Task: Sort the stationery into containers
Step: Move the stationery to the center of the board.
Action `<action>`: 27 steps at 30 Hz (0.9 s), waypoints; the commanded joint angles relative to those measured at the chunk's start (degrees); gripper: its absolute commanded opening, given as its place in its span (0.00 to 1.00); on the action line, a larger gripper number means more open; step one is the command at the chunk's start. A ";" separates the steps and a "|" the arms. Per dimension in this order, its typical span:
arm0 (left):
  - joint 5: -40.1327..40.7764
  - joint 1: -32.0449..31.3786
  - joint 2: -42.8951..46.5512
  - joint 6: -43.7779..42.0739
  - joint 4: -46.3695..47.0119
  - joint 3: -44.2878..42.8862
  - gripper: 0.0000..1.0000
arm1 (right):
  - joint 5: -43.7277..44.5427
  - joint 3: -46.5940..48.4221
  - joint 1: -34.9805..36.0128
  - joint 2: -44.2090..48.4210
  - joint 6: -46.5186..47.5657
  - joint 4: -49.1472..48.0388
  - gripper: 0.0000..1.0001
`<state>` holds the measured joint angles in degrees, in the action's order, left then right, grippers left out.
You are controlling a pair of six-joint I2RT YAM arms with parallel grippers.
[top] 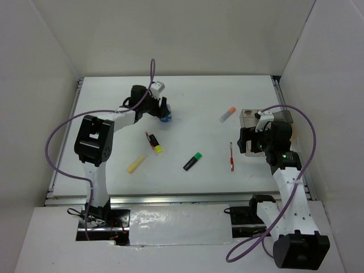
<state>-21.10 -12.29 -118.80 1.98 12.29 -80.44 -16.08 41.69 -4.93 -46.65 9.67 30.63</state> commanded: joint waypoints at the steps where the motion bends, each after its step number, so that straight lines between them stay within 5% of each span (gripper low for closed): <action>1: -4.82 -3.51 5.42 0.40 0.10 2.22 0.23 | -1.94 3.48 -0.08 1.04 -0.88 -1.98 0.99; 10: -10.62 -11.34 8.14 -1.27 0.62 8.54 0.26 | -2.91 6.55 0.97 -0.72 -0.97 -2.24 0.96; 19: -9.66 -16.71 14.21 1.27 1.59 14.09 0.45 | -4.05 8.75 1.94 -3.26 -4.75 -3.56 0.94; 23: -9.31 -17.50 14.04 0.32 -0.33 13.65 0.89 | -4.58 9.46 2.55 -4.58 -6.15 -4.00 0.94; 25: -9.39 -17.59 14.56 -0.31 -2.36 13.21 0.99 | -4.67 10.34 2.91 -5.64 -7.12 -4.09 0.94; 27: -9.39 -17.15 15.53 -0.75 -2.54 13.91 0.99 | -4.58 11.65 3.61 -7.04 -8.26 -4.09 0.94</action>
<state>-28.99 -29.85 -107.04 1.80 9.23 -65.87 -19.94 49.17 -2.37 -52.42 3.88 29.47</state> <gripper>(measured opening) 0.992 0.947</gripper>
